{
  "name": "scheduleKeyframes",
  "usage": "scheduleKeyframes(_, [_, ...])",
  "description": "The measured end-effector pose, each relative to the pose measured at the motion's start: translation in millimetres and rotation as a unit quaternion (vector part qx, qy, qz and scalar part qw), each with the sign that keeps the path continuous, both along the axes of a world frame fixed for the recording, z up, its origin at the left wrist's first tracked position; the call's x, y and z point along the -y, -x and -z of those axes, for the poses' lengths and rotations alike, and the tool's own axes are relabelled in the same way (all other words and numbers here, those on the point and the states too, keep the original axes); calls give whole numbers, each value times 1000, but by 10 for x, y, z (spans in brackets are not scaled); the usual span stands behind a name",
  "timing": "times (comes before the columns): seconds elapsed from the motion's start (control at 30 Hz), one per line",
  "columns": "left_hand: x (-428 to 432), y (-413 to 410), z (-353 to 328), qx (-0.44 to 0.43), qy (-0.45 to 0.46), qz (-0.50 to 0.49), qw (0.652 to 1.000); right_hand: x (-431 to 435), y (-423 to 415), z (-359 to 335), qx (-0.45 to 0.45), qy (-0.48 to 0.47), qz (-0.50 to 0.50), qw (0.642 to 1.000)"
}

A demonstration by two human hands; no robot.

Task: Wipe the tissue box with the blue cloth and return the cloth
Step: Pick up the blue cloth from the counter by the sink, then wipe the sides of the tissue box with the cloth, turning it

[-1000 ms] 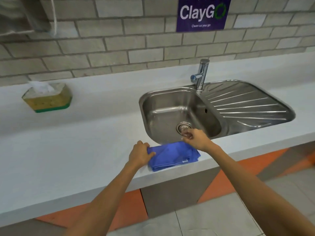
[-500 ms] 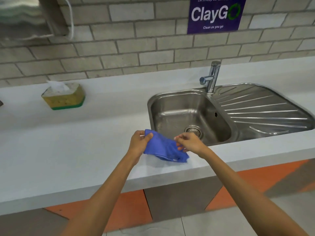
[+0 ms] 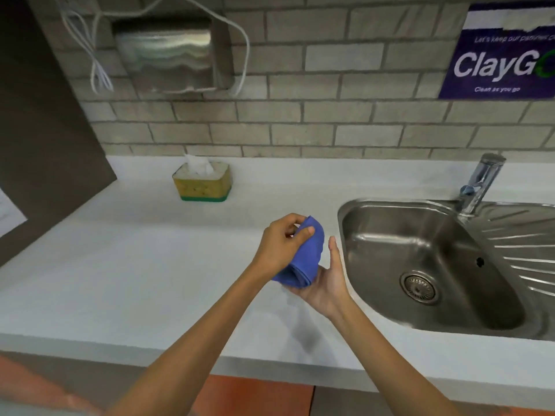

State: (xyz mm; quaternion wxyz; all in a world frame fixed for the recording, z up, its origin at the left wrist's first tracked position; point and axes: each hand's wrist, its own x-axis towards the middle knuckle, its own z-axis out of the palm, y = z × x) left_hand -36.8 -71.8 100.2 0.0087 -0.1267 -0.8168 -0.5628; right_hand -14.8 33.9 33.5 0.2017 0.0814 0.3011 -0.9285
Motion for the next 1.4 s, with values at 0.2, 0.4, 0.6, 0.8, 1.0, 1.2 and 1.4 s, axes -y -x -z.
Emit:
scheduleKeyframes(0.2, [859, 666, 122, -46, 89, -63, 993, 605, 425, -90, -48, -62, 29, 996])
scheduleKeyframes(0.4, [1681, 1213, 228, -4, 105, -112, 988, 1382, 967, -162, 19, -150, 38, 988])
scheduleKeyframes(0.6, [2540, 1448, 403, 337, -291, 87, 891, 2105, 1452, -254, 40, -200, 19, 979])
scheduleKeyframes(0.8, [2953, 1571, 683, 386, -505, 116, 763, 2604, 1790, -356, -75, -473, -11, 878])
scheduleKeyframes(1.0, [3301, 1929, 762, 412, -474, 46, 777, 2682, 2306, -352, -120, -609, 61, 781])
scheduleKeyframes(1.2, [3705, 2579, 816, 373, -468, -127, 791, 2288, 2957, -92, -39, -562, 159, 811])
scheduleKeyframes(1.4, [3717, 3416, 788, 280, -343, -192, 876, 2125, 3422, 76, -16, -580, 95, 809])
